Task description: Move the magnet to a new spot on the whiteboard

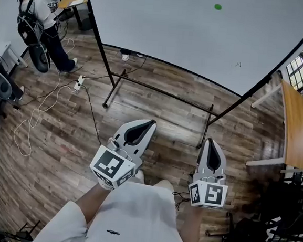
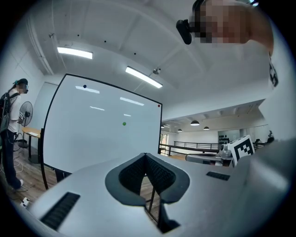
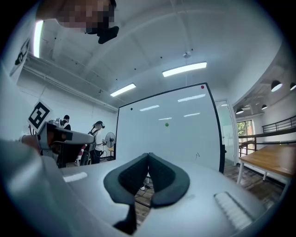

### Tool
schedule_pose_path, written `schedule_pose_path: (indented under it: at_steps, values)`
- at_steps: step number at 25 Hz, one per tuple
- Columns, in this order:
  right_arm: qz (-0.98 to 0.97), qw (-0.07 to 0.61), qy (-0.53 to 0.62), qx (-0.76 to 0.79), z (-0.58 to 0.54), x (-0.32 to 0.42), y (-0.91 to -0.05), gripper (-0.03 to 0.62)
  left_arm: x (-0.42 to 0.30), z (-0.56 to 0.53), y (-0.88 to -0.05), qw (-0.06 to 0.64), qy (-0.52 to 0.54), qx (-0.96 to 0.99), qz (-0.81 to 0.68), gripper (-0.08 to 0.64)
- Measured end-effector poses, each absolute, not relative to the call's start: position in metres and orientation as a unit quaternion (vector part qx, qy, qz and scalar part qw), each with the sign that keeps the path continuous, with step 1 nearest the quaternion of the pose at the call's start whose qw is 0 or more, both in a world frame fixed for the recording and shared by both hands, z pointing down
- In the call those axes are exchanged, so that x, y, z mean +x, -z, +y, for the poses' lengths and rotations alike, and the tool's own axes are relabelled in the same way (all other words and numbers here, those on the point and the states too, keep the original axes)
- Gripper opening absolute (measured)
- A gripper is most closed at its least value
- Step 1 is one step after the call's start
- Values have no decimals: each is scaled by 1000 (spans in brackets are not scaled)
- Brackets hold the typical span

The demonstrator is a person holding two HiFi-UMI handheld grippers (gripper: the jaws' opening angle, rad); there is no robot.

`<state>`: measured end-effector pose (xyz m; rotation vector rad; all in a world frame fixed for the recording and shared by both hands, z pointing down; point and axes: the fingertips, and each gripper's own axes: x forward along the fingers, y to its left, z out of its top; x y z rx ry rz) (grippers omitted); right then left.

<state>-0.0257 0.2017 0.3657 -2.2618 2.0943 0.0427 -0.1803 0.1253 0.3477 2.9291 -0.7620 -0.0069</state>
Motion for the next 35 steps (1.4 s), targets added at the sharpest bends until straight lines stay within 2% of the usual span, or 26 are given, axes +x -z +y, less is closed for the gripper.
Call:
schedule_pose_path:
  at_steps: [14, 30, 35]
  values:
    - [693, 34, -16, -719, 105, -16, -364, 6, -172, 35, -346, 55, 2, 962, -267, 0]
    - [739, 72, -57, -668, -61, 140, -320, 6, -21, -101, -314, 28, 7, 944, -329, 0]
    - [747, 67, -59, -659, -98, 167, -318, 6, 6, -124, -314, 26, 9, 937, -348, 0]
